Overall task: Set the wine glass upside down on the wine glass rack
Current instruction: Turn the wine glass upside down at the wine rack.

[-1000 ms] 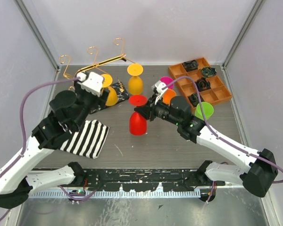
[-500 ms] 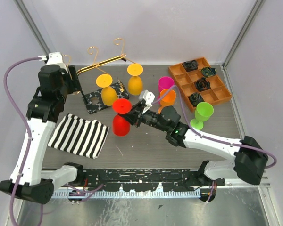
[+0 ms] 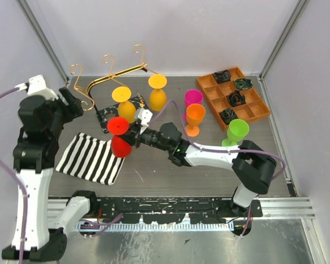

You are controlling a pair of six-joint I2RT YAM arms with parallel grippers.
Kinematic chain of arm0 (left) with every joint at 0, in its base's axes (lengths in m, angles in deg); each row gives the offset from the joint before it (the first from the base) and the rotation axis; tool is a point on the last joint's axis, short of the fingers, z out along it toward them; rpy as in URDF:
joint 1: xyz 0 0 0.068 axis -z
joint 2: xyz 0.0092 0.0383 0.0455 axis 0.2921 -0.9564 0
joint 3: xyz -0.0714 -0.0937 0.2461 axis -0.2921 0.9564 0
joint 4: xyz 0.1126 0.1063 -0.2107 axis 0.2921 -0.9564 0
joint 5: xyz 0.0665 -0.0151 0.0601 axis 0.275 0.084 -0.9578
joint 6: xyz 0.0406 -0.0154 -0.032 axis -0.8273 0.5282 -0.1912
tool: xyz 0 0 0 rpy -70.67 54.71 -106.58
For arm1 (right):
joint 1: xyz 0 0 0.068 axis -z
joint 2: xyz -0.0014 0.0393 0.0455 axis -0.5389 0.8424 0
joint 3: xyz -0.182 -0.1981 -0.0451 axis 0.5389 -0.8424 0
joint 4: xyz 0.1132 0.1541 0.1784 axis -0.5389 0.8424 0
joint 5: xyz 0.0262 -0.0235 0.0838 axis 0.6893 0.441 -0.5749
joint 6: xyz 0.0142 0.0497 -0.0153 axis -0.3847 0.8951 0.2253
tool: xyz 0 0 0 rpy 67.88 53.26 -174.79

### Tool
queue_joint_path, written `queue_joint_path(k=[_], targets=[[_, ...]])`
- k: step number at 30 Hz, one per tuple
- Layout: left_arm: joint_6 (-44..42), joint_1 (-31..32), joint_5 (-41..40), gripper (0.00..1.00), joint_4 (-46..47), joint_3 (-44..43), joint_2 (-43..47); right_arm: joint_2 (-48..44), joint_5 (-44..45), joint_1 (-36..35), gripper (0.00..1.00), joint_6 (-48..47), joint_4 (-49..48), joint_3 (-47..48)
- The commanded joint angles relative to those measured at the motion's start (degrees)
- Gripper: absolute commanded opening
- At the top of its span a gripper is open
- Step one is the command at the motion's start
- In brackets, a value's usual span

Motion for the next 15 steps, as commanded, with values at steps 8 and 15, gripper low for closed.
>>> queue_joint_path(k=[8, 15], targets=[[-2.22, 0.52, 7.92, 0.78, 8.15, 13.09, 17.31, 1.76, 6.68, -1.79, 0.01, 2.18, -1.08, 8.02], [-11.08, 12.61, 13.80, 0.77, 15.06, 17.69, 22.75, -10.22, 14.45, -1.79, 0.01, 6.20, 23.65, 7.14]])
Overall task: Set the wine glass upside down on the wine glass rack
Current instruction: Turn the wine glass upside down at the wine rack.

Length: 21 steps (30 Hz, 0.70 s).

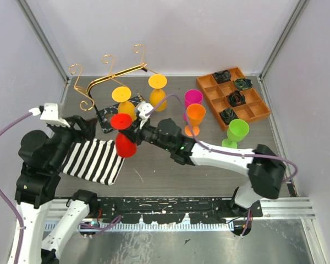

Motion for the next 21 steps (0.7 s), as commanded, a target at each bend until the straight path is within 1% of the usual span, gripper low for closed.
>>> queue_joint_path(k=[1, 3, 5, 10, 13, 16, 18, 21], targets=[[-8.20, 7.86, 6.47, 0.77, 11.24, 5.20, 5.91, -10.98, 7.01, -0.14, 0.01, 3.80, 13.32, 0.51], [-10.33, 10.12, 10.82, 0.74, 15.59, 9.25, 10.12, -14.04, 8.48, -0.07, 0.01, 4.36, 16.72, -0.70], [-10.20, 10.40, 16.45, 0.72, 19.92, 13.00, 13.24, -16.88, 9.16, -0.10, 0.01, 5.13, 18.64, -1.71], [-8.98, 10.43, 29.55, 0.66, 24.97, 18.16, 16.29, -22.70, 9.36, -0.14, 0.01, 7.42, 23.98, -1.26], [-6.62, 10.44, 31.12, 0.66, 28.37, 20.24, 15.95, -25.38, 7.27, -0.11, 0.01, 7.71, 24.09, -0.67], [-5.02, 10.38, 32.09, 0.66, 29.78, 19.52, 13.84, -26.06, 4.33, -0.07, 0.01, 5.63, 24.79, -0.20], [-5.05, 10.40, 32.88, 0.66, 31.22, 18.87, 12.87, -26.04, 4.16, -0.09, 0.01, 4.51, 27.09, 0.49], [-8.03, 10.57, 32.60, 0.65, 32.04, 17.07, 11.56, -26.55, 2.38, -0.08, 0.01, 1.84, 29.33, 0.81]])
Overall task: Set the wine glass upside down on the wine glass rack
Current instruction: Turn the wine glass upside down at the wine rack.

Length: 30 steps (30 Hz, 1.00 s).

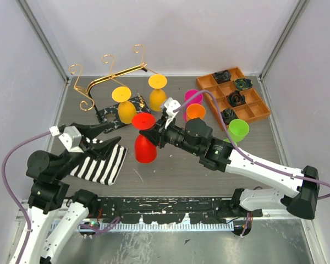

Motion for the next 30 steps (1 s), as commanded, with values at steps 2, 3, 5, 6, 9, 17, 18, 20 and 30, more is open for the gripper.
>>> queue_joint_path(k=[2, 3, 5, 6, 9, 17, 18, 20, 30], targets=[[-2.81, 0.80, 1.29, 0.65, 5.21, -3.95, -2.16, -2.50, -2.20, -0.10, 0.01, -4.41, 2.79, 1.78], [-3.53, 0.90, 1.81, 0.65, 5.37, -4.45, -2.51, -3.01, -1.45, -0.12, 0.01, -4.63, 3.15, 1.76], [-6.40, 1.47, 4.34, 0.65, 4.32, -5.33, -3.09, -3.62, -0.47, -0.07, 0.01, -5.21, 5.05, 2.63], [-9.08, 2.19, 6.59, 0.68, 2.36, -5.79, -3.01, -3.81, -0.41, -0.08, 0.01, -5.48, 6.30, 3.34], [-20.69, 4.34, 12.01, 0.79, -3.87, -5.88, -1.04, -4.07, -0.92, -0.08, 0.01, -5.56, 10.42, 5.21], [-40.25, 4.65, 19.10, 0.53, -6.23, -4.77, -0.44, -4.45, -6.36, -0.09, 0.01, -2.71, 14.88, 6.04], [-42.13, 4.65, 20.10, 0.49, -7.17, -4.99, -0.99, -4.28, -7.16, -0.14, 0.01, -2.30, 15.27, 6.46], [-49.03, 4.65, 23.54, 0.43, -8.87, -5.35, -1.98, -3.83, -8.19, -0.08, 0.01, -1.46, 16.48, 7.55], [-57.55, 6.50, 21.90, 0.56, -7.59, -4.84, -5.98, -2.56, -13.36, -0.07, 0.01, 3.11, 16.09, 9.53]])
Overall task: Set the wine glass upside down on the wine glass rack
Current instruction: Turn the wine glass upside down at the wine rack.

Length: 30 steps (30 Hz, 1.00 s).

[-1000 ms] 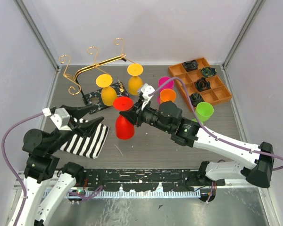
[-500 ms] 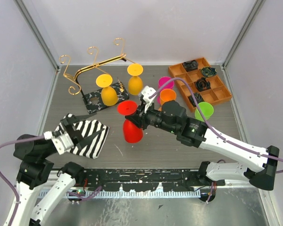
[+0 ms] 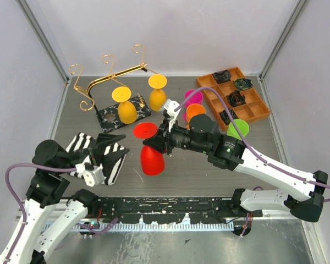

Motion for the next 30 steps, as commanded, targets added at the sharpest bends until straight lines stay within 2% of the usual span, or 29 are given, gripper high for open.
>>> queue_joint_path(k=[1, 11, 20, 24, 30], targets=[[-4.37, 0.70, -1.80, 0.56, 2.03, -0.20, -0.88, 0.60, -3.66, -0.07, 0.01, 2.77, -2.50, 2.65], [-2.58, 0.75, -2.19, 0.53, 5.47, -0.60, -2.77, 3.32, -7.35, -0.03, 0.01, 4.69, -4.48, 3.00], [-2.62, 0.83, -1.73, 0.45, 5.52, -0.23, -3.34, 4.69, -12.58, -0.10, 0.01, 7.85, -9.03, 2.76], [-2.68, 0.88, -2.10, 0.36, 5.52, -0.26, -3.42, 5.16, -13.70, -0.08, 0.01, 8.62, -9.81, 2.40], [-2.73, 0.85, -2.10, 0.15, 5.53, -1.05, -4.13, 5.89, -13.75, -0.08, 0.01, 8.57, -9.97, 2.21]])
